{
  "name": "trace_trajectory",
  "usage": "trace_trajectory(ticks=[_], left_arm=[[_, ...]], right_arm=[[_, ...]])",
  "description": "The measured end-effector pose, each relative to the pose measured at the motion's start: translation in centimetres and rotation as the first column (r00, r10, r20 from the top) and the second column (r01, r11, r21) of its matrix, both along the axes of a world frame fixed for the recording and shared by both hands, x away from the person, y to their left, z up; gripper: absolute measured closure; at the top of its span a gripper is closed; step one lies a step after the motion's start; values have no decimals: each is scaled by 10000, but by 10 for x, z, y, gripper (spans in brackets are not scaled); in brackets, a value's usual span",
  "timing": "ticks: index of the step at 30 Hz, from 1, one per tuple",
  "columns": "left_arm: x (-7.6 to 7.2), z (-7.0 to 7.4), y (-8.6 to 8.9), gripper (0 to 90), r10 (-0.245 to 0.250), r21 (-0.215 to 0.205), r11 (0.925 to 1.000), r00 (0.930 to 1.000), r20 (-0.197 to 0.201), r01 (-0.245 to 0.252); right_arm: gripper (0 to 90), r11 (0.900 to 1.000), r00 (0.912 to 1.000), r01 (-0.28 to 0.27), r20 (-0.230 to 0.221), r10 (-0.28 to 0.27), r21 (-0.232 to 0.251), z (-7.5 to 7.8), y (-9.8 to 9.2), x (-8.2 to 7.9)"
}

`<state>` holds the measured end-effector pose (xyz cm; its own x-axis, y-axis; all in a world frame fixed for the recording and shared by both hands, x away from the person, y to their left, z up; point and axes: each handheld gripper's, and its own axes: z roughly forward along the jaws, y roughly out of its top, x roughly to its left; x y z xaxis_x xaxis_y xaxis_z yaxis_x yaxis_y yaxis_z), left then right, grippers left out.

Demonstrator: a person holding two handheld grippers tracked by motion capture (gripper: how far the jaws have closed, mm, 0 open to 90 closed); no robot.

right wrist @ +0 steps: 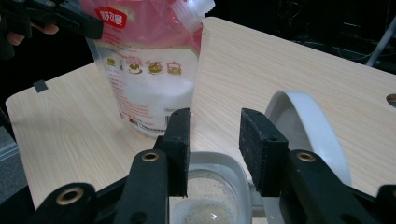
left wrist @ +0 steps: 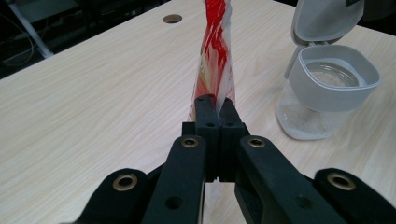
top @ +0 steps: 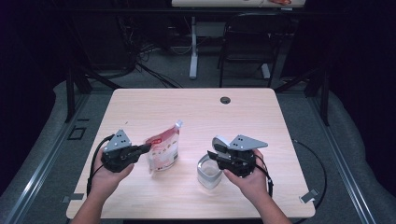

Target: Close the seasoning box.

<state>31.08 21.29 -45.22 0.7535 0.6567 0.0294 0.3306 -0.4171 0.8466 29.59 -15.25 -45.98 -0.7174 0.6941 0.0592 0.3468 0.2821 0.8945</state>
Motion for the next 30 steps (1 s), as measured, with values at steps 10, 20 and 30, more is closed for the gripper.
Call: trace_trajectory(ticks=[10,20,30], left_arm=[[1,10,-11,900,-389,-150,9991,9992,89,391],[-7,12,-25,900,-1261,-303,9915,9920,27,1262],[-14,12,-35,900,-1739,-331,9842,9847,97,1742]], right_arm=[[640,9998,9998,174,30,-175,77,-2,-8,-3],[640,9998,9998,172,111,-173,50,-1,-12,-9],[639,9999,9997,150,171,-150,-11,-1,-13,-11]])
